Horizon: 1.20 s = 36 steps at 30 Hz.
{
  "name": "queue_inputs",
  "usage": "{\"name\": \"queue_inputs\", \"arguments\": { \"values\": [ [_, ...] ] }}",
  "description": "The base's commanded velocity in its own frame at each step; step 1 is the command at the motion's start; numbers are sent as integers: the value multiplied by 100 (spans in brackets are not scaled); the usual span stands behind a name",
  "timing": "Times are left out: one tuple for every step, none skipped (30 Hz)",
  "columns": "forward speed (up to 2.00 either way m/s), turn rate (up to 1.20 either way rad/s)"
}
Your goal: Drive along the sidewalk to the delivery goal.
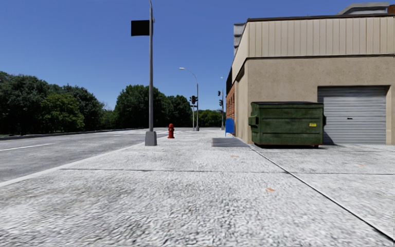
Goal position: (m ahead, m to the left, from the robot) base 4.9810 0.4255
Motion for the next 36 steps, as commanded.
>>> {"name": "queue_inputs", "arguments": {
  "values": [
    [200,0],
    [200,0],
    [200,0],
    [200,0],
    [200,0],
    [200,0],
    [200,0],
    [200,0],
    [200,0],
    [200,0],
    [200,5],
    [200,7],
    [200,7],
    [200,7],
    [200,8],
    [200,11],
    [200,17],
    [200,22],
    [200,24],
    [200,24],
    [200,25],
    [200,26],
    [200,26],
    [200,27],
    [200,32],
    [200,37],
    [200,38],
    [200,38],
    [200,36],
    [200,18],
    [200,0],
    [200,0],
    [200,0],
    [200,0],
    [200,0],
    [200,0]
  ]
}}
